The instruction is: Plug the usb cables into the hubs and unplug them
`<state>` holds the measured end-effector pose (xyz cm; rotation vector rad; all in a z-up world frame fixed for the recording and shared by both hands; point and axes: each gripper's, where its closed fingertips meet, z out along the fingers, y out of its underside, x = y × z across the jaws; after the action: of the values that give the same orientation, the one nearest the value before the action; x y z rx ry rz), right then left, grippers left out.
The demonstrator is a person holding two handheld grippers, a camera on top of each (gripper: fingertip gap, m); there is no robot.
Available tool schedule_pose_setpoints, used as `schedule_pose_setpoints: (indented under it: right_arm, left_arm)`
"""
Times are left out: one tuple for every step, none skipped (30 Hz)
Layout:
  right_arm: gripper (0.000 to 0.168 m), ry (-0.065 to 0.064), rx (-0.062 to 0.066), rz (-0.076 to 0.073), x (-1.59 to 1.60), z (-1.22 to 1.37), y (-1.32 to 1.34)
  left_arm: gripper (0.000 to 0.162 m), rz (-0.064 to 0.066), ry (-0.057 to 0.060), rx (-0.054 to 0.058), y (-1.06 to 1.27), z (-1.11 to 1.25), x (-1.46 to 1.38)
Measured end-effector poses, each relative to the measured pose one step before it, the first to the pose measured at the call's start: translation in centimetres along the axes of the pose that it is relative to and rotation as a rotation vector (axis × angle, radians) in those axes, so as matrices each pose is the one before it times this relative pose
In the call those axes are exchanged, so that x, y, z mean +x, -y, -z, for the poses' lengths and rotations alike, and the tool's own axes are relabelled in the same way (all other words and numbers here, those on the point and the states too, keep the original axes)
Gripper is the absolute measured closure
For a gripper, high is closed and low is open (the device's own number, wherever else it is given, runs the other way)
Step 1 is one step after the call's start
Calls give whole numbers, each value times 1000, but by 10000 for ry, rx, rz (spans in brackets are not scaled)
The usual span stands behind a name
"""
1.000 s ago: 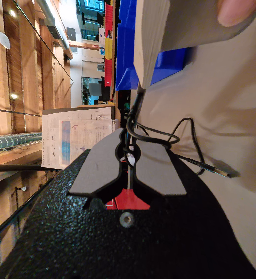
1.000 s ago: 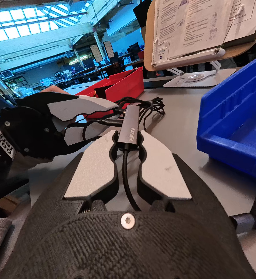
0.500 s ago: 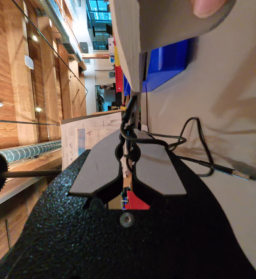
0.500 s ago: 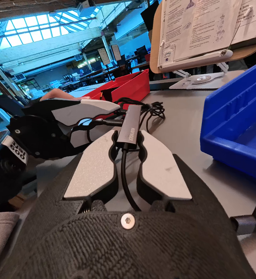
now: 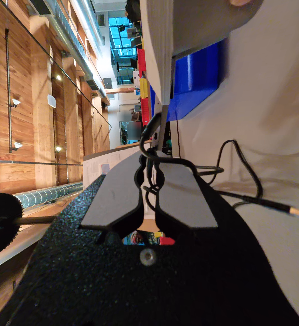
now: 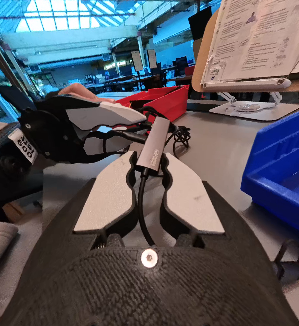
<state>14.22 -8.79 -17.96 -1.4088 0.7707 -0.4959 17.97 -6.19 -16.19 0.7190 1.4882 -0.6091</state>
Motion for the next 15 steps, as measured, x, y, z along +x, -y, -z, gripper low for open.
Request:
schedule_pose_setpoints:
  right_arm:
    - [140, 21, -47, 125, -55, 9, -51]
    - [141, 67, -5, -2, -47, -12, 1]
    - [141, 25, -1, 67, -14, -13, 4]
    - [141, -103, 72, 312, 54, 71, 119]
    - [142, -96, 84, 497, -5, 101, 136]
    - [143, 61, -133, 428, -201, 0, -152]
    - [143, 81, -120, 340, -233, -42, -145]
    - [143, 44, 36, 245, -180, -3, 46]
    - [143, 203, -8, 142, -326, -24, -8]
    - [143, 230, 7, 169, -341, -10, 4]
    - [143, 156, 87, 236, -286, 39, 92]
    - [143, 241, 39, 135, -376, 11, 40]
    - [143, 232, -1, 67, -344, -9, 5]
    - [143, 116, 26, 104, -215, -9, 26]
    - [143, 129, 24, 158, -261, -29, 31]
  left_arm:
    - [155, -65, -71, 121, 19, 150, 226]
    - [155, -98, -6, 135, 6, 136, 122]
    - [155, -59, -52, 127, 12, 112, 118]
    - [155, 82, -303, 149, 104, 90, 311]
    - [155, 266, -669, 223, 182, 73, 643]
    - [154, 423, -733, 224, 127, 72, 589]
    - [149, 632, -538, 150, 2, 130, 173]
    - [141, 758, -481, 167, 38, 156, -52]
    - [133, 631, -592, 174, 48, 173, 25]
    - [123, 476, -596, 97, -63, 164, 21]
    - [118, 399, -648, 25, -103, 142, 109]
    - [113, 312, -700, 15, -69, 125, 238]
    - [105, 231, -583, 48, -4, 68, 197]
    - [102, 125, -574, 37, 14, 4, 334]
    - [105, -24, -617, -13, -41, -63, 558]
